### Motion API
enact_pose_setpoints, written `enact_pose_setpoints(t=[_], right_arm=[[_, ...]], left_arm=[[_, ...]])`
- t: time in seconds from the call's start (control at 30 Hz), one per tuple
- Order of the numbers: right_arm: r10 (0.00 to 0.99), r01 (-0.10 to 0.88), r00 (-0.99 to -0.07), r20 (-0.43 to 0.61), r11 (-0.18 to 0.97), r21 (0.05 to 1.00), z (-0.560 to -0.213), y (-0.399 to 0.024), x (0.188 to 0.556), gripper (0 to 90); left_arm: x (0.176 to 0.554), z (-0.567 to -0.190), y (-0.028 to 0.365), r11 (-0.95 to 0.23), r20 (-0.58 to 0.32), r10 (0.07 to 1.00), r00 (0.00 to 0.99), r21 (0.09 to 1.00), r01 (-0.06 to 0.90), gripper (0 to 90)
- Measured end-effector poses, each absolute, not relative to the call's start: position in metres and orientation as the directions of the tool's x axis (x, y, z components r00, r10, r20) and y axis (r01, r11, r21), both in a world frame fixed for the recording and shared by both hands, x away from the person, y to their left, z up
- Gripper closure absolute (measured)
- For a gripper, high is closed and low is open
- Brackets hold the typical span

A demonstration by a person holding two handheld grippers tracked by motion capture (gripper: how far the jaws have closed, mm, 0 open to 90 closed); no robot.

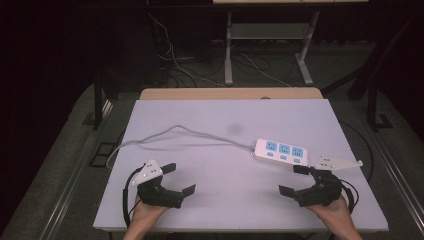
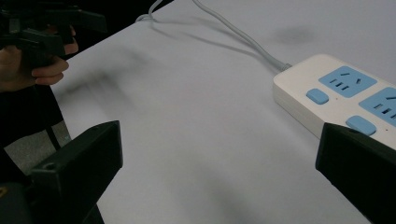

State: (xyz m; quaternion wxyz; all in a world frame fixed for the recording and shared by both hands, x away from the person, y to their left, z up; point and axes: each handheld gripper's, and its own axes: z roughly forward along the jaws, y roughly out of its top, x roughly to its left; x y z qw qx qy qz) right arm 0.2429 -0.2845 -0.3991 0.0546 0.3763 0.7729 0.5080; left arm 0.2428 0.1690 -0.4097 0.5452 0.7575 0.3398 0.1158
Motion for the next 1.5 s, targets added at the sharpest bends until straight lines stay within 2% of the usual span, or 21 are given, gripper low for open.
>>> enact_pose_setpoints(t=[0.47,1.0,1.5], right_arm=[[0.642,0.545,-0.700,0.313,0.196,0.815,-0.399,-0.294,0.240,0.5],[0.627,0.562,-0.716,0.307,0.256,0.787,-0.397,-0.286,0.244,0.5],[0.613,0.543,-0.746,0.263,0.330,0.772,-0.373,-0.284,0.258,0.5]], left_arm=[[0.242,-0.412,0.163,-0.203,-0.184,0.629,0.755,0.899,0.389,0.0],[0.242,-0.414,0.165,-0.214,-0.179,0.632,0.754,0.895,0.391,0.0],[0.242,-0.415,0.166,-0.214,-0.183,0.632,0.753,0.893,0.397,0.0]])
